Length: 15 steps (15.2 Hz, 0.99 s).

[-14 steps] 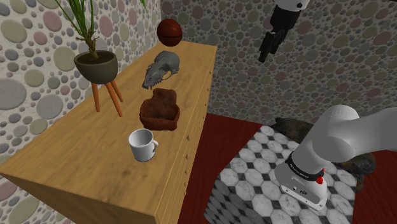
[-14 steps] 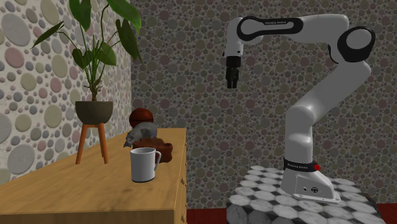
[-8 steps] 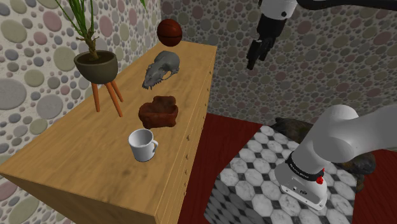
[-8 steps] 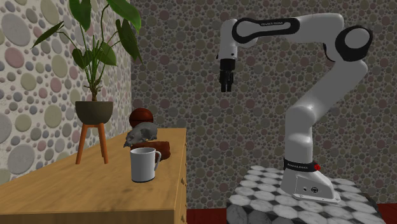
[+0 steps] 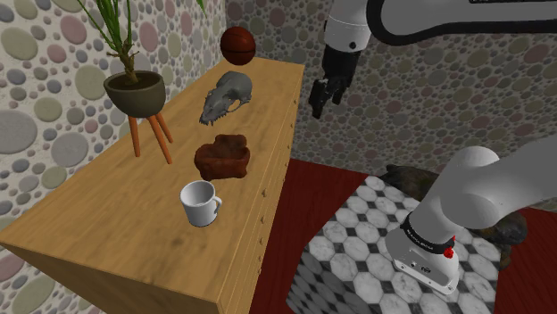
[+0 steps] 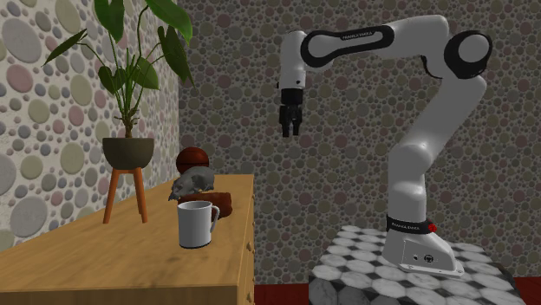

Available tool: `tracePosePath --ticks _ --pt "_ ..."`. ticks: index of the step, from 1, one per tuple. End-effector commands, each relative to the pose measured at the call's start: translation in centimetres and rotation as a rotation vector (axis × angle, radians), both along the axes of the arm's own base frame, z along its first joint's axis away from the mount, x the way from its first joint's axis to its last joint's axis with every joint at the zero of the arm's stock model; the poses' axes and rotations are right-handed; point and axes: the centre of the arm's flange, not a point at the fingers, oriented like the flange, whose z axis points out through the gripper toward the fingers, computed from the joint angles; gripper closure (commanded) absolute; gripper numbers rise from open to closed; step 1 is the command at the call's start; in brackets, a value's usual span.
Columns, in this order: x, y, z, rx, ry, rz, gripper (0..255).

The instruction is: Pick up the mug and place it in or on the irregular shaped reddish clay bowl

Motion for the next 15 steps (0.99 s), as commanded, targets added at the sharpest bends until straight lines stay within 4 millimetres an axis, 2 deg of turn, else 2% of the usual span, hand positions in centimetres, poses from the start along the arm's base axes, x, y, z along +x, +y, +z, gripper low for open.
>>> tracePosePath --ticks 1,15 --pt "0.9 2.5 -1.1 0.002 0.004 -0.002 0" --pt "7.0 18.2 -8.8 0.011 0.030 -0.008 0"
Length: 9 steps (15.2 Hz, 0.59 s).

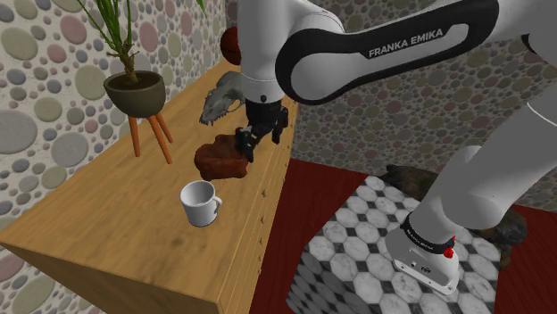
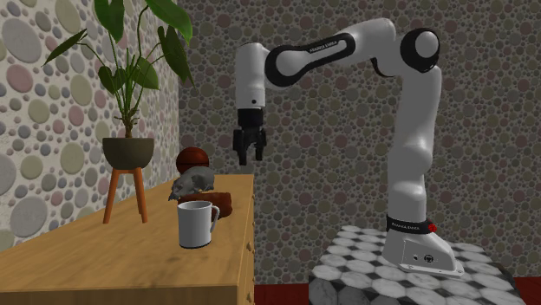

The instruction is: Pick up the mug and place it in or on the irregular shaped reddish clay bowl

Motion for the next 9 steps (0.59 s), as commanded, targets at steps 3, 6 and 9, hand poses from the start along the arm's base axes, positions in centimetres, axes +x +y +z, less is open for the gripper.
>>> tracePosePath --ticks 3,6,9 --pt "2.0 4.6 -2.0 0.004 0.007 -0.003 0" --pt "3.3 8.0 -3.7 0.006 0.013 -0.005 0" --pt "4.5 11.4 -5.3 0.008 0.019 -0.006 0"
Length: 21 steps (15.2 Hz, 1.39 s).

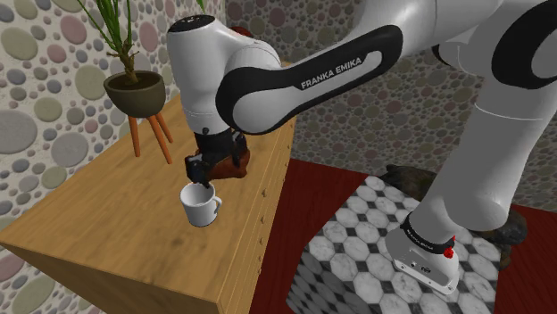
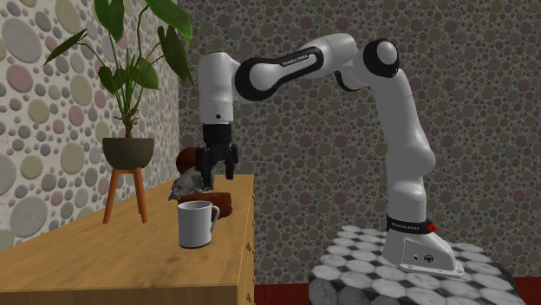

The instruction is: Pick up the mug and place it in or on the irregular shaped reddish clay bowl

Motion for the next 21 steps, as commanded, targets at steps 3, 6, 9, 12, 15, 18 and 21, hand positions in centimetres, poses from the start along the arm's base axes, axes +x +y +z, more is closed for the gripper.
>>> tracePosePath --ticks 3,6,9,12,15,18,21 --pt "1.6 4.7 -2.0 0.002 0.008 -0.003 0" --pt "2.8 8.0 -3.6 0.004 0.013 -0.004 0" --pt "3.5 9.6 -5.0 0.005 0.016 -0.005 0" --pt "3.5 9.5 -6.5 0.005 0.016 -0.005 0" --pt "3.5 9.4 -8.1 0.005 0.016 -0.005 0" --pt "3.5 9.4 -8.4 0.005 0.016 -0.005 0" --pt "3.5 9.4 -8.4 0.005 0.016 -0.005 0"
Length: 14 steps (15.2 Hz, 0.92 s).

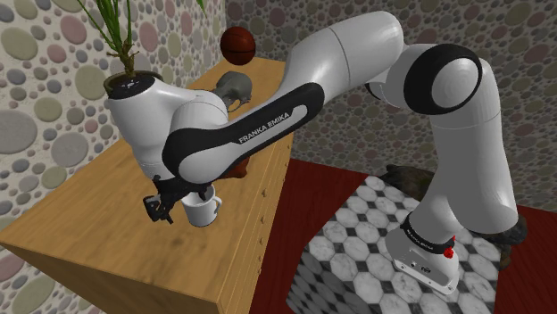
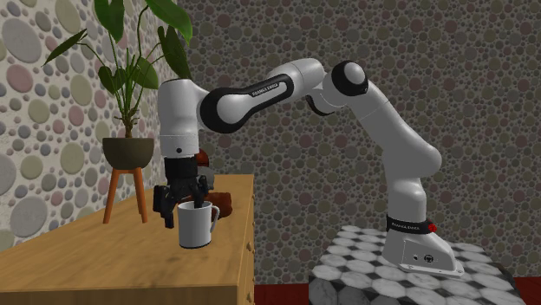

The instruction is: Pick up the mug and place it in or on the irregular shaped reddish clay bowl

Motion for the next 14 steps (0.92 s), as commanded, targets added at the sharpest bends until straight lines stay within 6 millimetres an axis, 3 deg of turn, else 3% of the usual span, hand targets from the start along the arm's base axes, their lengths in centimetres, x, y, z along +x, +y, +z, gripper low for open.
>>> tracePosePath --ticks 1,2,3,12,14 --pt "0.0 0.0 0.0 0.000 0.000 0.000 0" --pt "0.0 0.0 0.0 0.000 0.000 0.000 0" --pt "0.0 0.0 0.0 0.000 0.000 0.000 255" --pt "0.0 0.0 0.0 0.000 0.000 0.000 255" --pt "0.0 0.0 1.0 0.000 0.000 0.000 255"
